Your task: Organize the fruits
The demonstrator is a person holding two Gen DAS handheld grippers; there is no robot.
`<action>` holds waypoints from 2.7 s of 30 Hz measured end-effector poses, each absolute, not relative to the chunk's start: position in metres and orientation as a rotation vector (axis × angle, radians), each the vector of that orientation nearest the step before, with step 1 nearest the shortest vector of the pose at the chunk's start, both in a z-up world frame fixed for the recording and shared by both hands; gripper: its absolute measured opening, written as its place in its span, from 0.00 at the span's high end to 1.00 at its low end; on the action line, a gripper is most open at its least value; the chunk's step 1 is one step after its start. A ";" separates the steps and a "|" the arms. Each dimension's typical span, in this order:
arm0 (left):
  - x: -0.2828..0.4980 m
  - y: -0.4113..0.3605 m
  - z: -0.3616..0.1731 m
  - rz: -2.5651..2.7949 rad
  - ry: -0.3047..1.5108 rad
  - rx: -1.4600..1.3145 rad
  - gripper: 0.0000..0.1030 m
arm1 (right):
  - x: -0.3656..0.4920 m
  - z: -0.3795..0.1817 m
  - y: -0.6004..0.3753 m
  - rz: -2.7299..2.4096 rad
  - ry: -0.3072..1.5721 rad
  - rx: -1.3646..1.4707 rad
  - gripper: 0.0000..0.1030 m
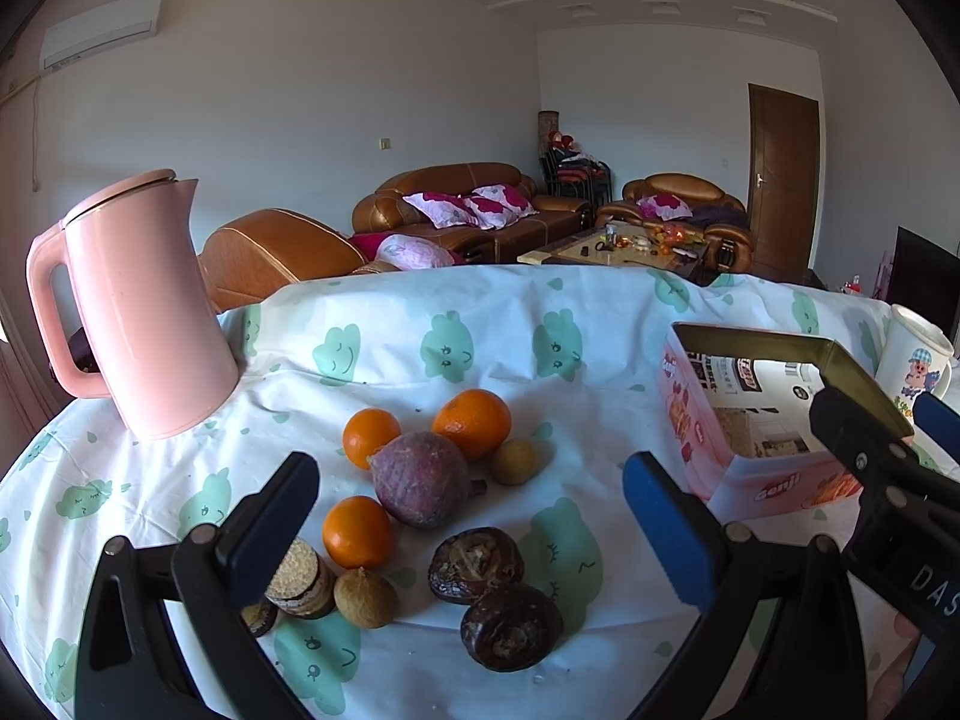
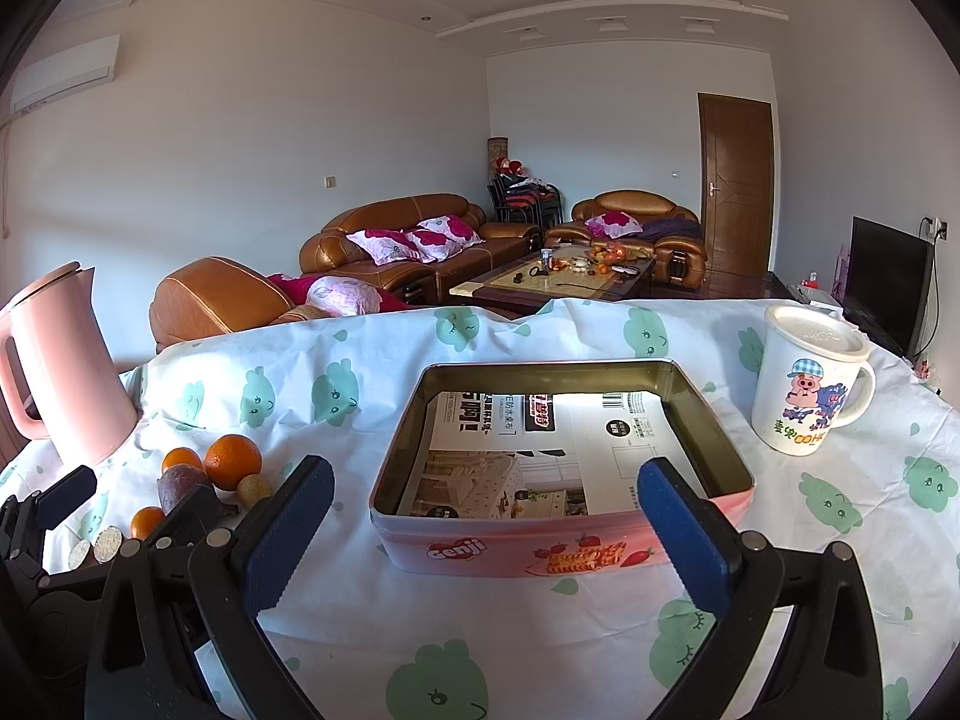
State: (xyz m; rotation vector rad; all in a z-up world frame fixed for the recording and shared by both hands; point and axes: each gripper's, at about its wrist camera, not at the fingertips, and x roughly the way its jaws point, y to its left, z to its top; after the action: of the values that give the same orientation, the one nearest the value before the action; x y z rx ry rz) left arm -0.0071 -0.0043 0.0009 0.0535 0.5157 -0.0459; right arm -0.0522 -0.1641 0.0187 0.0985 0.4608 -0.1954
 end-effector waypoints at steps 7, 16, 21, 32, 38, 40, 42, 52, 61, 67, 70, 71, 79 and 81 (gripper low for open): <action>-0.007 -0.004 0.001 -0.046 0.516 0.054 0.00 | -0.052 0.019 -0.164 -0.196 0.461 0.099 0.01; -0.007 -0.004 0.001 -0.046 0.517 0.053 0.00 | -0.052 0.018 -0.163 -0.193 0.459 0.100 0.01; -0.008 0.000 -0.001 -0.040 0.520 0.038 0.00 | -0.052 0.018 -0.162 -0.189 0.460 0.092 0.01; -0.014 0.013 -0.002 -0.030 0.550 0.022 0.00 | -0.053 0.018 -0.158 -0.155 0.463 0.080 0.01; -0.024 0.051 -0.008 0.015 0.657 0.000 0.00 | -0.052 0.017 -0.155 -0.112 0.480 0.080 0.01; -0.033 0.074 -0.009 0.018 0.674 -0.032 0.00 | -0.051 0.016 -0.152 -0.075 0.491 0.080 0.01; -0.041 0.099 -0.009 0.052 0.690 -0.056 0.00 | -0.050 0.014 -0.147 -0.025 0.505 0.081 0.01; -0.053 0.152 -0.024 -0.006 0.806 0.021 0.16 | -0.035 -0.011 -0.086 0.361 0.724 0.056 0.15; -0.023 0.136 -0.028 -0.101 0.859 0.063 0.21 | -0.017 -0.044 -0.018 0.363 0.893 -0.188 0.32; -0.001 0.129 -0.041 -0.133 0.910 0.076 0.48 | -0.016 -0.042 -0.035 0.366 0.901 -0.150 0.60; 0.001 0.129 -0.043 -0.147 0.899 0.050 0.57 | -0.016 -0.039 -0.051 0.365 0.901 -0.088 0.60; 0.001 0.128 -0.042 -0.152 0.897 0.049 0.66 | -0.015 -0.037 -0.056 0.365 0.897 -0.065 0.60; -0.011 0.130 -0.018 -0.103 0.778 0.018 0.66 | -0.016 -0.011 -0.089 0.384 0.806 0.055 0.60; -0.017 0.122 -0.003 -0.119 0.715 0.024 0.66 | -0.019 0.002 -0.103 0.357 0.752 0.069 0.60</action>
State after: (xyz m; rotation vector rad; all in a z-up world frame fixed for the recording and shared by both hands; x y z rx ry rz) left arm -0.0167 0.1216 -0.0032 0.0241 0.7147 -0.1192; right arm -0.0193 -0.1028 0.0022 0.0694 0.7523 0.3565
